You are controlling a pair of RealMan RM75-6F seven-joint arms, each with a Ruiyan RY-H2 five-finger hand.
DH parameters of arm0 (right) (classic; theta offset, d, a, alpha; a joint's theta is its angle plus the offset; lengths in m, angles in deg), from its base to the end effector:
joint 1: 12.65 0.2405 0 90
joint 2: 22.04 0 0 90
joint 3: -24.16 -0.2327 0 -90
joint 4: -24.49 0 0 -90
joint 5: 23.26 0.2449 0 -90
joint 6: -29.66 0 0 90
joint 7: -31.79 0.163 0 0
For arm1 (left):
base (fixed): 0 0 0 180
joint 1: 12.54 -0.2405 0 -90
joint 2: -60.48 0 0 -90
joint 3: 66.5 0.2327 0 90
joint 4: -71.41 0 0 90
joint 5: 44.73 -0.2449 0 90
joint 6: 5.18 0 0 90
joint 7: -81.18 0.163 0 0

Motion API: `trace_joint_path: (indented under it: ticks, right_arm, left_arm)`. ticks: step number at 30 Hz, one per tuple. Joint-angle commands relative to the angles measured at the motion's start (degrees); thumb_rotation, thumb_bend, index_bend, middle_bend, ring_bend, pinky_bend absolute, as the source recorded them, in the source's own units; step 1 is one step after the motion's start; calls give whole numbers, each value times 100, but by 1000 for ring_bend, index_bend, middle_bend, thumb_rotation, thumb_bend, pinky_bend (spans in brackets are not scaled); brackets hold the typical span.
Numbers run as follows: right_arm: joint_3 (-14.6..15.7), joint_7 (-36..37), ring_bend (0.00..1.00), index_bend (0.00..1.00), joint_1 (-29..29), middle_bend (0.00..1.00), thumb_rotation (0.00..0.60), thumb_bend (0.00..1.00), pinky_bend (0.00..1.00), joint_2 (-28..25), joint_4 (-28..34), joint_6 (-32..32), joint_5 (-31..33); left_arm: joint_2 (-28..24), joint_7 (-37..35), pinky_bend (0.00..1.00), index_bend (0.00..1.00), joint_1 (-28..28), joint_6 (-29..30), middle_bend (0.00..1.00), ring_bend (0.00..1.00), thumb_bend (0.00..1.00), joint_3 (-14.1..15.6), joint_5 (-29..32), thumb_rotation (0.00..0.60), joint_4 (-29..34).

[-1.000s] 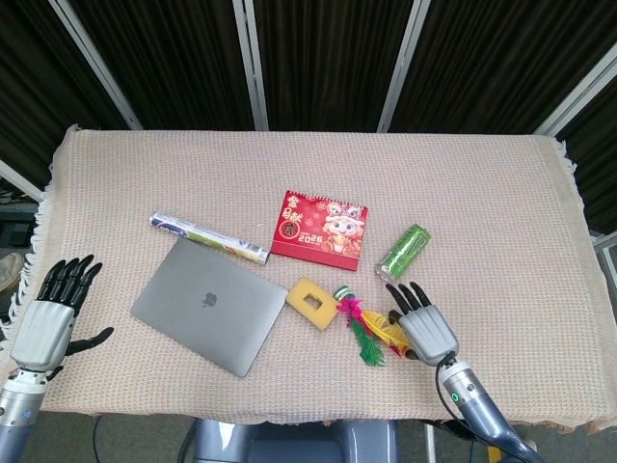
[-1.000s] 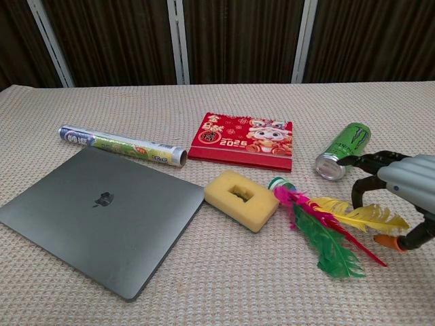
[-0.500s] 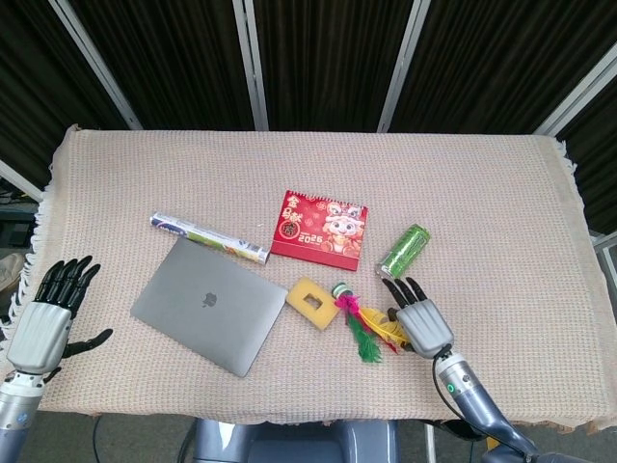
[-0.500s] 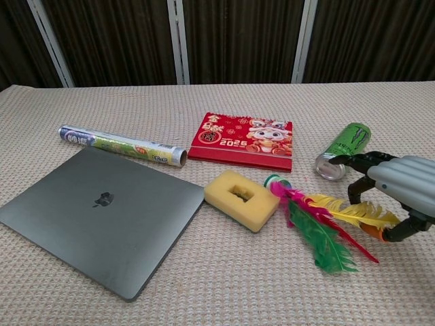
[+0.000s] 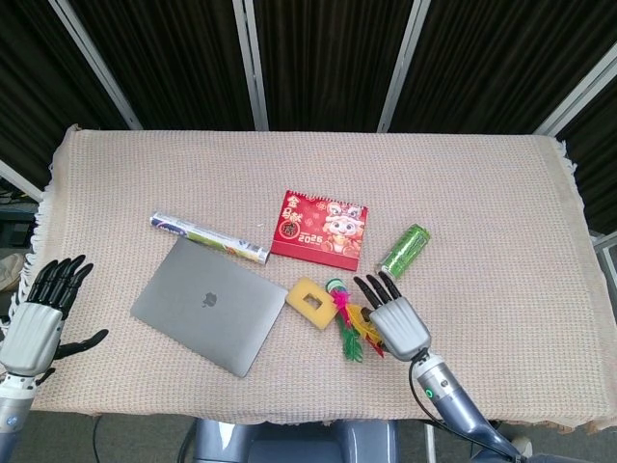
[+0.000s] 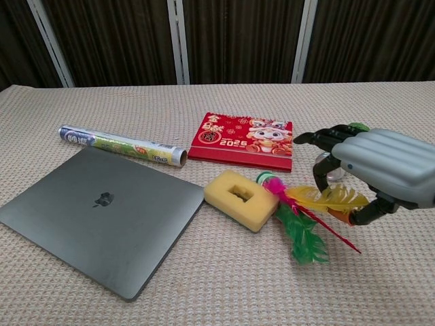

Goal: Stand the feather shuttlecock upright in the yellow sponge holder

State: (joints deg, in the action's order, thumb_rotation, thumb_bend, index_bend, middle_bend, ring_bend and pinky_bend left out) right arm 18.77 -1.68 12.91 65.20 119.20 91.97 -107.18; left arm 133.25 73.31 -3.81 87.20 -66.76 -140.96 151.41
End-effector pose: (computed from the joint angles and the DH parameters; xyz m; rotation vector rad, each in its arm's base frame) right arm -0.1383 -0.2579 -0.0544 1.9648 -0.6813 0.8948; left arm -0.2869 0.2089 0.0903 -1.5115 -0.7927 -1.1566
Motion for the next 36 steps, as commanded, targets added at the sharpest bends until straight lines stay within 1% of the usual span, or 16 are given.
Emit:
trace_joint_path:
  ticks: [1,6,10,16,22,31,36]
  right_arm:
    - [-232,-263,0,596,290,48,600,382,0,-53,155,-334,292]
    - [-481,-615,0,595,677,53,600,382,0,50,78,-767,720]
    - [-670,-1131,0,586,1017,49,600,383,0,137,66,-1032,1158]
    - [-993,-1907,0,581,1582,45,600,382,0,215,118,-1279,2040]
    - [-1127,-2456,0,570,2021,41,600,382,0,301,139,-1286,2647]
    - [-1259,-3257,0,559,2700,35,600,382,0,228,345,-995,3546]
    - [-1338,-3496,0,560,3102,35,600,382,0,151,190,-1021,4010]
  left_arm:
    - [-31,-43,0,0,-29,67,0,0,57,-3,-16,600,11]
    - [-47,-65,0,0,-46,88,0,0,56,-21,15,600,27]
    - [-49,-72,0,0,-36,50,0,0,56,-35,48,600,36]
    - [-62,-135,0,0,-2,-49,0,0,57,-77,145,600,20]
    - [-70,-202,0,0,29,-138,0,0,57,-125,248,600,-9]
    - [-79,-265,0,0,63,-244,0,0,57,-162,345,600,-33]
    - [-68,-229,0,0,65,-268,0,0,56,-182,391,600,-40]
